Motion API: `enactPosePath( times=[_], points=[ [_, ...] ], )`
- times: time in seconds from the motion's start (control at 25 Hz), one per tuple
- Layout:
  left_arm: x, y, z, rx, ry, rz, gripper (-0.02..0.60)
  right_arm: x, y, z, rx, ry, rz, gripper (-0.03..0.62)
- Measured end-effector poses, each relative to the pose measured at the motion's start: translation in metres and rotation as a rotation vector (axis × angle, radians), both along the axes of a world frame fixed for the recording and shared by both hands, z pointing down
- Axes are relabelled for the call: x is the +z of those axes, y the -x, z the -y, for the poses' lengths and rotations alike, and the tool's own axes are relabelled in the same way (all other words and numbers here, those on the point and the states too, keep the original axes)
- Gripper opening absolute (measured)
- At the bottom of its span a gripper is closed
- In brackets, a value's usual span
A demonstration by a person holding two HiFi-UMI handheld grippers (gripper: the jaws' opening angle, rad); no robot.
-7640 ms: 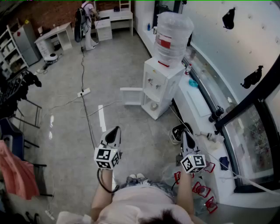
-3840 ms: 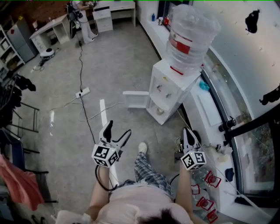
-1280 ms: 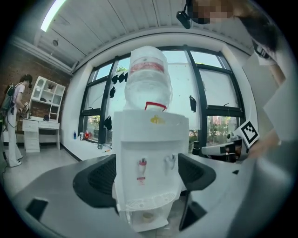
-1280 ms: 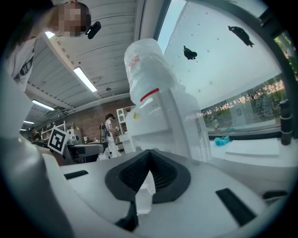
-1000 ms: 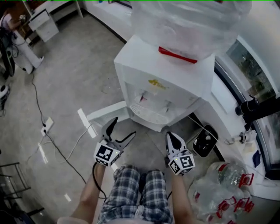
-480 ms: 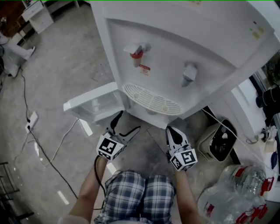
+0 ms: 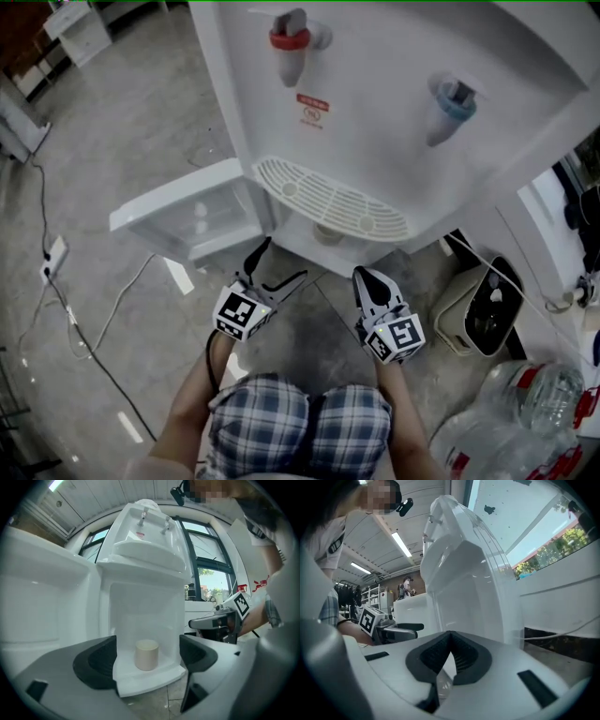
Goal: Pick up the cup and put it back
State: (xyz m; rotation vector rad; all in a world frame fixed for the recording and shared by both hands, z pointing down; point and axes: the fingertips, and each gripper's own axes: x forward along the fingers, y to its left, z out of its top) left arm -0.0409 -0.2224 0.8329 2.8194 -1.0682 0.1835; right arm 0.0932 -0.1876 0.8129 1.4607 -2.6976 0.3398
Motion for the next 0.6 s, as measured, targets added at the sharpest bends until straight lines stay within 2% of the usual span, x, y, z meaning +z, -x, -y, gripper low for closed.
enactPosePath(
  times=[0.24, 0.6],
  points=[
    [0.017, -0.009, 0.01, -0.007, 0.032, -0.001, 0.411, 0.011, 0.002, 0.006, -0.013, 0.009, 0.009, 0.017],
    [0.029, -0.036, 0.037, 0.013, 0.014, 0.015, 0.425, 0.016, 0.004, 0.007, -0.021, 0.021, -0.003, 0.017]
  ],
)
